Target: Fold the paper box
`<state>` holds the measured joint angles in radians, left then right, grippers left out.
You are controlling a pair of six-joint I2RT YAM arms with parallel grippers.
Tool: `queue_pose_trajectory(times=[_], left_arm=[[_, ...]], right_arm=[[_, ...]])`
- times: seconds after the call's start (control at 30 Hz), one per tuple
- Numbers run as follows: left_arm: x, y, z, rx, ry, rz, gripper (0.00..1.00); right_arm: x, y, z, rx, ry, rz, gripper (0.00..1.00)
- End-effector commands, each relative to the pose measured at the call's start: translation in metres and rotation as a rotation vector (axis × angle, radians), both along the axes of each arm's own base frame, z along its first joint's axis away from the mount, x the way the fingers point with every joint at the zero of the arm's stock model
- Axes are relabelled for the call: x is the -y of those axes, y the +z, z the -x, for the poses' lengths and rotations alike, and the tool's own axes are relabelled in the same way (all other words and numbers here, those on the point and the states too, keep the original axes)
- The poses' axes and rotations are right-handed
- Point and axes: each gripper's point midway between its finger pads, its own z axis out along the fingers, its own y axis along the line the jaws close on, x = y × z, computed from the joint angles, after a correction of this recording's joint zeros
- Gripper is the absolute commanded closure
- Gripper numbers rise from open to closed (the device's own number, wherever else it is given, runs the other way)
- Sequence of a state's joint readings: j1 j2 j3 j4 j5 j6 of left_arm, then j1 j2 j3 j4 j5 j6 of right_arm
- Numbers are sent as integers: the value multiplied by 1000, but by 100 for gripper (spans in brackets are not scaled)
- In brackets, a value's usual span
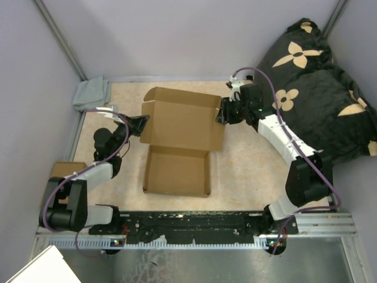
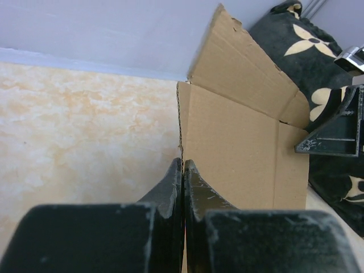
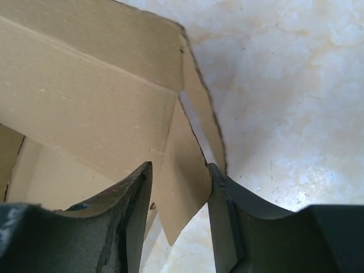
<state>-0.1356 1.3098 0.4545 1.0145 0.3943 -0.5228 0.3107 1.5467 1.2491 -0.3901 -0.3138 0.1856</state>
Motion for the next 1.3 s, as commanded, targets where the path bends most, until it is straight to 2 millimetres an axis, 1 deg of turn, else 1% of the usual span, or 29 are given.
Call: queue_pose_trajectory(times=[0.0,0.1,0.17,0.27,0.33,0.4,0.43,0.5,0.53,0.63,0.7,0.73,0.77,0.83,0.97,1.03,1.1,1.17,1.27], left_arm=[[4,32,10,121,-31,11,100],[7,38,14,148,-43,-3,100],[10,41,17,165,-53,-14,100],[13,45,21,186,-69,-24,100],[15,48,24,205,-75,-33,100],[16,52,27,224,-78,-42,100],[17,53,29,232,-77,-45,100],[17,55,30,240,-74,-50,100],[17,55,30,242,-74,-53,100],[17,56,31,245,-74,-56,100],[17,55,30,239,-72,-61,100],[17,56,29,238,-69,-64,98],[17,58,27,236,-64,-67,92],[14,59,23,224,-42,-71,77],[7,62,15,188,15,-87,59],[3,64,10,162,46,-106,55],[-2,64,1,110,87,-130,53],[-3,66,-6,70,99,-157,53],[-1,68,-13,17,98,-188,53]], right_arm=[[-14,41,8,73,52,-25,58],[-19,41,13,58,59,-1,59],[-23,38,15,36,66,13,60],[-24,37,13,11,56,27,63],[-21,34,11,-3,32,45,66],[-16,30,7,-16,-7,75,72],[-12,29,4,-20,-27,91,78],[-7,24,1,-29,-56,118,95],[-4,23,-1,-29,-73,130,100],[0,24,-6,-16,-105,144,100],[4,31,-10,21,-131,146,100],[6,36,-11,50,-143,142,100],[8,42,-12,79,-153,137,100],[9,55,-12,152,-162,118,100],[16,84,-8,307,-190,86,100],[20,97,-5,380,-201,74,100],[23,109,-2,444,-200,67,100],[25,115,1,489,-193,71,100],[24,118,3,545,-167,77,100]])
